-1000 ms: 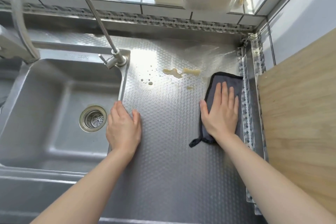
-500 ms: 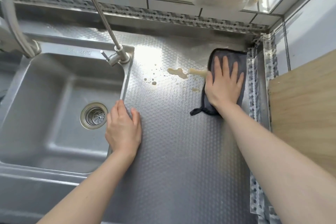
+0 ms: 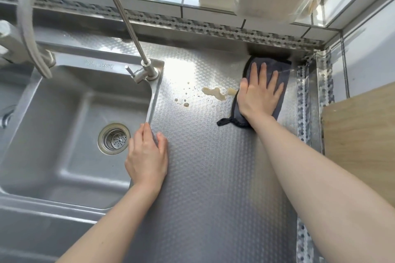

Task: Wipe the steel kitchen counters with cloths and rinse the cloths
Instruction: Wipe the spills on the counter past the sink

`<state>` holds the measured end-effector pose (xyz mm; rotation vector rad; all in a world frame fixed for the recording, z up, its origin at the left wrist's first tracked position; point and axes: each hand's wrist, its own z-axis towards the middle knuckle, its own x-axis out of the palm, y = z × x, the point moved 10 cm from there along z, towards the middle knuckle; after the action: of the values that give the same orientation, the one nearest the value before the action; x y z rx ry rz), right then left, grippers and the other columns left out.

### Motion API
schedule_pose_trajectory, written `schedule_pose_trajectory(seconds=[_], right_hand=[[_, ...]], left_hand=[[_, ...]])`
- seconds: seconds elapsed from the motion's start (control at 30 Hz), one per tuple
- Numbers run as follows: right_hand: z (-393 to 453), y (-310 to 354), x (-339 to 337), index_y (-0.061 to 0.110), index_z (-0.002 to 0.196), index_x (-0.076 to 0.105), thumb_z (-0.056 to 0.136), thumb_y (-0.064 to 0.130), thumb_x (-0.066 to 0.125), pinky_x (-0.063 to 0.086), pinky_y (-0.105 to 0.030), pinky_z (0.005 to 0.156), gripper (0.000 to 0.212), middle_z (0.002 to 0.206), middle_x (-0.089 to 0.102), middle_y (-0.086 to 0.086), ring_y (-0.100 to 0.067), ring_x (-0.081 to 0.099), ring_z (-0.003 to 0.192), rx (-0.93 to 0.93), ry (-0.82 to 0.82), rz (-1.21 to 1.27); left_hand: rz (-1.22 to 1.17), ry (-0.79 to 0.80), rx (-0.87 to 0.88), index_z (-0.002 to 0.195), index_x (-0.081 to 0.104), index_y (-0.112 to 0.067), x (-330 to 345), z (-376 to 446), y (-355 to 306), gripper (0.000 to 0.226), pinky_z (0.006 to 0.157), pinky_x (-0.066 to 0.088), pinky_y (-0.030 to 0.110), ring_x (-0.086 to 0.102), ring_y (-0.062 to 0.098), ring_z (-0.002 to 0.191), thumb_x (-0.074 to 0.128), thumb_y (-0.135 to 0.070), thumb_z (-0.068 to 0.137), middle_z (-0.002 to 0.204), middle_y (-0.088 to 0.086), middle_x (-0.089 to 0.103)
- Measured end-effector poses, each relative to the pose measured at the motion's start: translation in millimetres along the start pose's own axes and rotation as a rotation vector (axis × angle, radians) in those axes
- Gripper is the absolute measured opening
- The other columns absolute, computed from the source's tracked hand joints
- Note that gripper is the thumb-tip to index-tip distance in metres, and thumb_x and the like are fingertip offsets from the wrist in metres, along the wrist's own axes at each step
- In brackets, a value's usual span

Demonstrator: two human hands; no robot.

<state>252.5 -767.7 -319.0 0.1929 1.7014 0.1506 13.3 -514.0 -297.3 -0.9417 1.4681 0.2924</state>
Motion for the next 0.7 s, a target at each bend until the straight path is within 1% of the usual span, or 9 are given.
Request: schedule_pose_trajectory(seconds=[0.1,0.17,0.23,0.3,0.37,0.47,0.5,0.57,0.7], right_hand=[[-51,22,6,0.031,0.156,0.014,0.101,0.046,0.015,0.002,-0.053,0.121,0.057,0.165,0.012,0.004,-0.03,0.003,0.152,-0.176,-0.024,-0.037],[-83,29,13,0.032,0.156,0.013,0.102,0.046,0.013,0.002,-0.051,0.121,0.057,0.165,0.011,0.006,-0.028,0.004,0.152,-0.233,-0.015,-0.062],[-90,28,17,0.032,0.156,0.011,0.101,0.046,0.011,0.002,-0.05,0.122,0.057,0.165,0.01,0.007,-0.025,0.003,0.152,-0.236,0.006,-0.062],[-73,28,13,0.031,0.156,0.013,0.102,0.045,0.013,0.003,-0.049,0.122,0.056,0.164,0.013,0.007,-0.023,0.005,0.152,-0.218,-0.004,-0.055],[-45,35,9,0.029,0.156,0.016,0.103,0.044,0.017,0.004,-0.05,0.122,0.056,0.164,0.015,0.006,-0.024,0.007,0.152,-0.188,-0.018,-0.045],[-12,52,9,0.028,0.157,0.014,0.103,0.044,0.018,0.0,-0.052,0.121,0.057,0.165,0.011,0.004,-0.028,0.003,0.152,-0.113,0.002,-0.019],[-11,62,11,0.027,0.157,0.013,0.102,0.045,0.018,-0.001,-0.054,0.121,0.057,0.165,0.009,0.004,-0.029,0.001,0.152,-0.118,0.007,-0.019],[-26,85,16,0.027,0.157,0.011,0.101,0.046,0.017,0.0,-0.055,0.121,0.059,0.165,0.007,0.004,-0.031,-0.001,0.152,-0.216,0.02,-0.037],[-105,127,33,0.03,0.156,0.016,0.101,0.046,0.018,0.004,-0.055,0.121,0.058,0.164,0.012,0.007,-0.028,0.003,0.152,-0.607,0.081,-0.085]], left_hand=[[-0.009,0.008,-0.008,0.138,0.049,-0.01,-1,0,-1,0.046,0.089,0.044,0.047,0.047,0.03,0.123,0.042,-0.033,0.099,0.139,0.007,0.052],[-0.018,0.008,-0.024,0.138,0.049,-0.01,-2,-1,0,0.045,0.088,0.045,0.047,0.046,0.029,0.123,0.043,-0.033,0.099,0.14,0.006,0.052],[-0.025,0.014,-0.026,0.139,0.049,-0.011,-1,-1,1,0.046,0.088,0.045,0.047,0.046,0.028,0.124,0.042,-0.033,0.099,0.14,0.005,0.051],[-0.034,0.02,-0.019,0.139,0.048,-0.012,-1,0,2,0.046,0.089,0.045,0.046,0.045,0.027,0.126,0.041,-0.034,0.1,0.141,0.004,0.05],[-0.039,0.016,-0.026,0.139,0.048,-0.013,0,1,5,0.046,0.089,0.045,0.046,0.045,0.026,0.126,0.041,-0.034,0.099,0.141,0.003,0.05],[-0.045,0.013,-0.023,0.139,0.049,-0.012,1,1,4,0.046,0.089,0.046,0.045,0.046,0.027,0.124,0.043,-0.033,0.099,0.139,0.004,0.051],[-0.05,0.011,-0.027,0.139,0.049,-0.012,2,0,4,0.047,0.089,0.046,0.046,0.046,0.027,0.124,0.043,-0.034,0.098,0.139,0.004,0.051],[-0.058,0.01,-0.037,0.139,0.05,-0.012,1,1,4,0.047,0.088,0.047,0.046,0.047,0.027,0.123,0.045,-0.035,0.097,0.139,0.004,0.052],[-0.055,0.028,-0.019,0.138,0.051,-0.012,1,3,6,0.047,0.089,0.046,0.046,0.047,0.028,0.124,0.044,-0.035,0.097,0.139,0.005,0.052]])
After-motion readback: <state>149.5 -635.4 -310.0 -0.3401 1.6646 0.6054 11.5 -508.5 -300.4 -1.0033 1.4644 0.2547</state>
